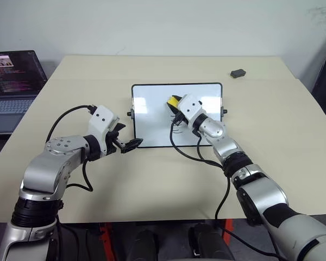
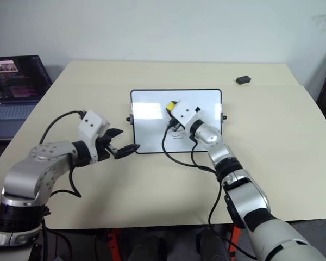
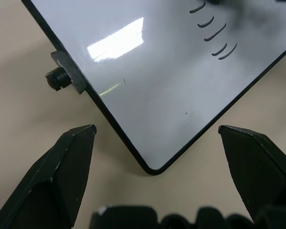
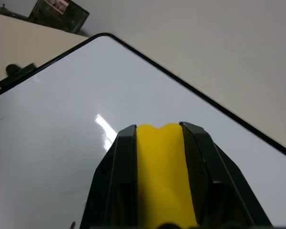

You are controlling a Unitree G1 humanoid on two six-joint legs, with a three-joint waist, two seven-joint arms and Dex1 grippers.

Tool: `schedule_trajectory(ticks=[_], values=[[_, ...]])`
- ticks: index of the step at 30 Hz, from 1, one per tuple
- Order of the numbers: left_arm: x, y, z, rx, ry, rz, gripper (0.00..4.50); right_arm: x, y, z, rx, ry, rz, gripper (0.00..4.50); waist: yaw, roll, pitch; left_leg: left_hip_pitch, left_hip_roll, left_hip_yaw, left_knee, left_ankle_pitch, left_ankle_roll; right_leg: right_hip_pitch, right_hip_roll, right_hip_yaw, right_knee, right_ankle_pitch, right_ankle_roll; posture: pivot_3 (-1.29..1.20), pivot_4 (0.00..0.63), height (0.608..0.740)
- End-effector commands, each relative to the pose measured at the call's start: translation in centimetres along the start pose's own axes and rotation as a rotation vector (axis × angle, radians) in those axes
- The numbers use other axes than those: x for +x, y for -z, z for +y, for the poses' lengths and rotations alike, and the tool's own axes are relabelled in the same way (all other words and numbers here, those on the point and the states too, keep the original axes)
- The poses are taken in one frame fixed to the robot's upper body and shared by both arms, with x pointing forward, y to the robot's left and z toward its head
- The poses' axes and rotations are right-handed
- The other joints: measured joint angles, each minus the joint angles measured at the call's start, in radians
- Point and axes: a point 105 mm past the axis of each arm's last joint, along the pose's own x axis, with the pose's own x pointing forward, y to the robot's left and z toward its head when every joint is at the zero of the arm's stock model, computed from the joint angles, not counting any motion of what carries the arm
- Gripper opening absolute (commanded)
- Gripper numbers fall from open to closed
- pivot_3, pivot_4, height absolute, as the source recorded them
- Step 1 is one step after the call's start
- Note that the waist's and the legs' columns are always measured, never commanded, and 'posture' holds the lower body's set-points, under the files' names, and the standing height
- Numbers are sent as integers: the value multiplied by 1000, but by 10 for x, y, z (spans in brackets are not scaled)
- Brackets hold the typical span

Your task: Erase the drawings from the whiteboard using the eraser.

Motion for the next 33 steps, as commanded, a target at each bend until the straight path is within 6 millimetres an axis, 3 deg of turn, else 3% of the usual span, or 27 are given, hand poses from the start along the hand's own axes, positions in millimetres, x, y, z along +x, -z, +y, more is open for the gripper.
schedule_trajectory(ticks=[1,4,7,10,13,18,21,27,33], values=[[-8,-14,1,48,-13,-46,4500,-12,35,29,36,-93,118,985,0,0,0,3,0,0,0,0,0,2,0,0,0,0,0,0,150,740],[-9,-13,1,45,-13,-45,4500,-17,42,38,30,-129,137,985,-1,0,0,9,0,0,-1,0,0,7,0,0,1,0,0,0,150,740],[-9,-12,0,43,-14,-43,4500,-17,40,33,9,-105,125,985,-2,0,0,21,0,-1,-1,0,0,20,1,0,0,-1,0,0,150,740],[-10,-11,0,40,-14,-43,4500,-12,25,-9,-45,81,82,985,-1,0,0,21,0,0,0,1,1,21,1,0,0,-1,0,0,150,740],[-10,-11,0,40,-12,-43,4500,-11,12,-38,-66,205,47,985,5,0,0,20,0,-1,0,3,-1,20,1,0,0,0,0,0,150,740],[-11,-11,-1,40,-11,-42,4500,-14,13,-58,-73,290,68,984,1,0,0,17,0,-1,-2,3,-1,18,1,0,-2,0,0,0,150,740],[-11,-11,-1,41,-9,-42,4500,-12,20,-43,-49,224,88,984,-2,0,0,16,0,-2,-3,2,-1,17,1,0,-2,0,0,0,150,740],[-10,-12,-3,41,-5,-46,4500,-15,39,9,-11,17,125,984,-7,0,0,18,0,-1,-2,2,-1,19,1,0,-2,-1,0,0,150,740],[-10,-12,-3,40,-4,-45,4500,-26,54,33,-55,-110,174,984,-8,0,0,21,0,-1,-2,3,-1,21,1,0,-1,-1,0,0,150,740]])
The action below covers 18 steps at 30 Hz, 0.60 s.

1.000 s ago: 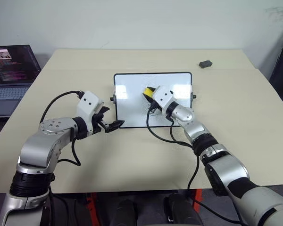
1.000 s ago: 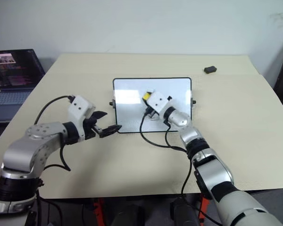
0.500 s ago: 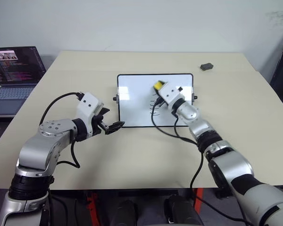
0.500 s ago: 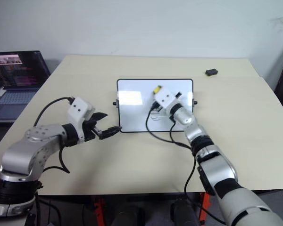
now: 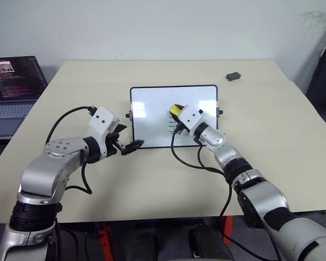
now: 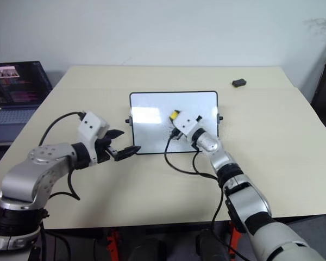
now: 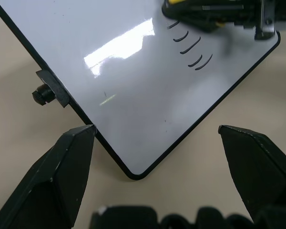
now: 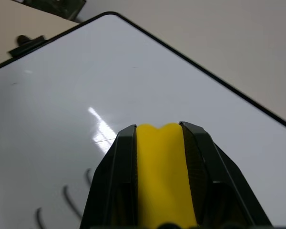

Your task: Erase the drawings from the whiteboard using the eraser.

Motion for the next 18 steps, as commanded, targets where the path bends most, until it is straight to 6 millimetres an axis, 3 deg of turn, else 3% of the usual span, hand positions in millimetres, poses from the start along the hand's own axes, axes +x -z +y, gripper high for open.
schedule_trajectory(ticks=[1,3,7,12,18], values=[[-6,-12,2,40,-17,-34,4500,-12,29,18,-16,-90,121,984,0,0,0,0,0,0,0,0,0,0,0,0,0,0,0,0,150,740],[-7,-10,4,35,-22,-28,4500,-10,23,9,-44,-67,102,984,0,0,0,1,0,0,0,0,0,0,0,0,0,0,0,0,150,740],[-10,-4,11,23,-41,-11,4500,-5,-14,-27,-72,74,-47,984,2,0,0,-1,0,0,0,0,0,-1,0,0,0,0,0,0,150,740],[-12,-1,13,19,-46,1,4500,-2,-44,-63,-26,226,-151,983,6,1,3,-6,0,-1,-1,0,0,-5,0,-1,-1,0,0,0,150,740],[-12,1,12,20,-38,6,4500,8,-44,-53,-4,187,-125,983,6,0,3,-12,0,0,-4,-1,-1,-12,-1,0,-2,0,-1,0,150,740]])
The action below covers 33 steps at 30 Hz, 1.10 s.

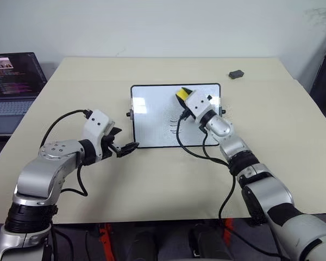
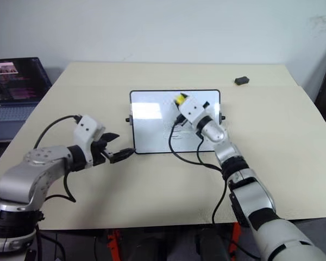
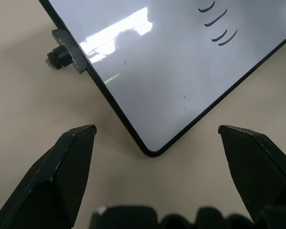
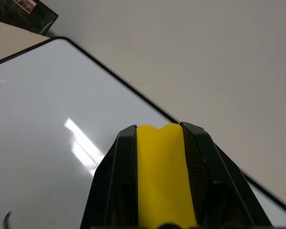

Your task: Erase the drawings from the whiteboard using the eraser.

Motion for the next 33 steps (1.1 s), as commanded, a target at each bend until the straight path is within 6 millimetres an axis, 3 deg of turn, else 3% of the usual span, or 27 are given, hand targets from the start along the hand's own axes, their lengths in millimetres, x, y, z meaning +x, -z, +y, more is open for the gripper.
schedule_trajectory(ticks=[1,4,10,17,24,33], values=[[-7,-12,4,44,-20,-37,4500,5,-5,7,18,-22,-5,982,0,0,0,-3,0,1,0,0,0,-4,0,0,1,0,0,0,150,740],[-6,-12,3,45,-19,-37,4500,2,6,22,26,-81,43,982,1,0,0,-13,0,0,3,0,0,-13,0,0,3,0,0,0,150,740],[-7,-12,4,47,-19,-36,4500,-17,39,43,63,-172,179,982,1,0,0,-9,0,0,3,0,0,-9,0,-1,3,0,0,0,150,740],[-6,-11,3,43,-13,-38,4500,-19,35,42,87,-178,154,982,1,-1,0,-3,0,0,4,1,0,-3,0,0,4,0,0,0,150,740],[-5,-12,7,14,-64,-77,4500,-16,-1,11,129,-79,1,982,3,0,0,-6,0,0,4,1,0,-6,0,-1,4,0,0,0,150,740],[-8,-13,16,-11,-163,-131,4500,-73,-11,-27,264,-12,-20,982,18,0,0,-15,0,-2,3,0,-1,-12,-1,-3,0,0,0,0,150,740]])
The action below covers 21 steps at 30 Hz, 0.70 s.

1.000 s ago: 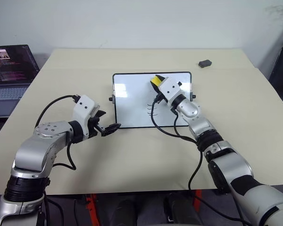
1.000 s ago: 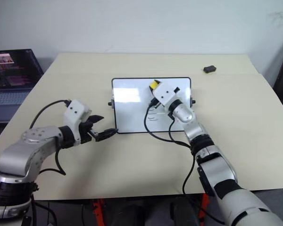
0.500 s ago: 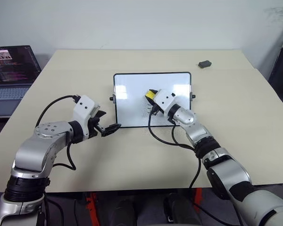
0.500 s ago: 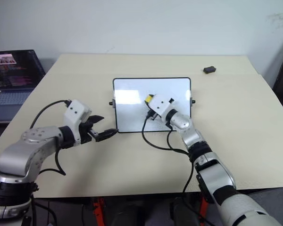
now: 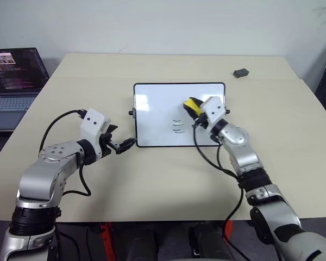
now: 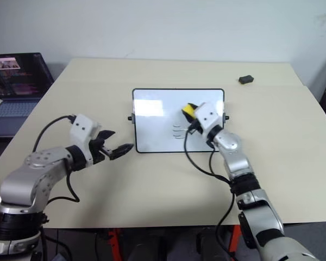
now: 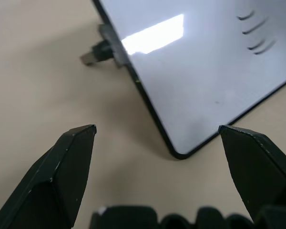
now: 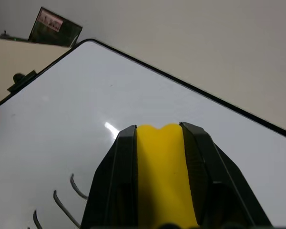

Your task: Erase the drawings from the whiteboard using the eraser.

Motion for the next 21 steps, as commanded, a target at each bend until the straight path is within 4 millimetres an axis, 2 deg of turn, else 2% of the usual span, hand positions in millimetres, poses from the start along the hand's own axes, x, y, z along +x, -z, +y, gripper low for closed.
schedule_trajectory(ticks=[1,5,10,16,21], values=[[-5,-12,4,23,-49,-65,4500,-20,-19,-9,41,16,-45,982,3,0,0,0,0,0,0,0,0,0,0,0,0,0,0,0,150,740],[-5,-8,4,5,-70,-73,4500,-50,-13,-3,100,17,-1,982,4,0,0,1,0,0,0,0,0,0,0,0,2,0,0,0,150,740],[-4,0,1,-20,-69,-66,4500,-76,2,18,89,-3,87,981,6,0,0,2,0,1,1,0,0,1,0,0,2,0,0,0,150,740],[-3,9,-6,-25,-19,-29,4500,-87,9,42,41,-41,130,979,7,0,0,3,0,1,1,0,0,1,0,0,2,0,0,0,150,740],[-2,9,-9,-15,6,-21,4500,-82,0,40,7,-25,98,979,10,0,0,3,0,1,1,0,0,1,0,0,2,0,0,0,150,740]])
